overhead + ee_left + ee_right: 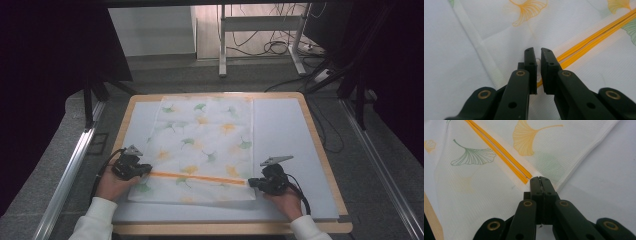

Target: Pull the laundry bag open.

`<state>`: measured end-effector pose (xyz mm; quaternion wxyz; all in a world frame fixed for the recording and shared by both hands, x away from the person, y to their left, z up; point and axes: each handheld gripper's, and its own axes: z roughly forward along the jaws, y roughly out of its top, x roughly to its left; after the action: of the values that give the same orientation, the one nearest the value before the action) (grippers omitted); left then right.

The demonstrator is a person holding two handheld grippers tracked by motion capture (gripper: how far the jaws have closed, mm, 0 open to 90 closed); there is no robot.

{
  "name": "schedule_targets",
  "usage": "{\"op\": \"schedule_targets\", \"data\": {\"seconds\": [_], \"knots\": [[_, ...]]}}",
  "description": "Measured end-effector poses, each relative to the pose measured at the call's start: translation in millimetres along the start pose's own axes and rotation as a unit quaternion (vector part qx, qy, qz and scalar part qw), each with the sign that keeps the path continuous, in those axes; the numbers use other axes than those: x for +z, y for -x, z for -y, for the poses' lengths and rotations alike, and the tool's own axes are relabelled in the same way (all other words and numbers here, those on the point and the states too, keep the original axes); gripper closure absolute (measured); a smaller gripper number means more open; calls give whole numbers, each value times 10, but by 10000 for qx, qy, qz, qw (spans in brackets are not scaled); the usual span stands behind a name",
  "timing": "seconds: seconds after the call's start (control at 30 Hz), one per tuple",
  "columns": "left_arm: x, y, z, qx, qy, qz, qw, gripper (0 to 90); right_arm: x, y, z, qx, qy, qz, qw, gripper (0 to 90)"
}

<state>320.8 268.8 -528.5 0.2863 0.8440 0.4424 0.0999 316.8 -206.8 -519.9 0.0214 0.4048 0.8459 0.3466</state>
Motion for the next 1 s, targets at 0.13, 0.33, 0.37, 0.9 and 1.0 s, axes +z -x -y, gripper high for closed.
{"op": "schedule_targets", "data": {"seconds": [0.13, 0.33, 0.37, 0.9, 1.0], "knots": [[-33, -56, 51, -83, 16, -41, 10000, 844, 0, 0, 0, 1, 0, 0, 10000, 894], [-92, -156, 144, -273, 103, 6, 9996, 844, 0, 0, 0, 2, -1, 1, 10000, 894], [-109, -173, 162, -294, 120, 0, 9995, 844, 0, 0, 0, 2, 0, 1, 10000, 893], [-122, -173, 197, -328, 273, -32, 9991, 842, 2, -6, 7, -3, 43, 31, 10000, 893], [-126, -133, 193, -245, 372, -123, 9989, 833, -2, -19, 10, -54, 58, 55, 10000, 891]]}}
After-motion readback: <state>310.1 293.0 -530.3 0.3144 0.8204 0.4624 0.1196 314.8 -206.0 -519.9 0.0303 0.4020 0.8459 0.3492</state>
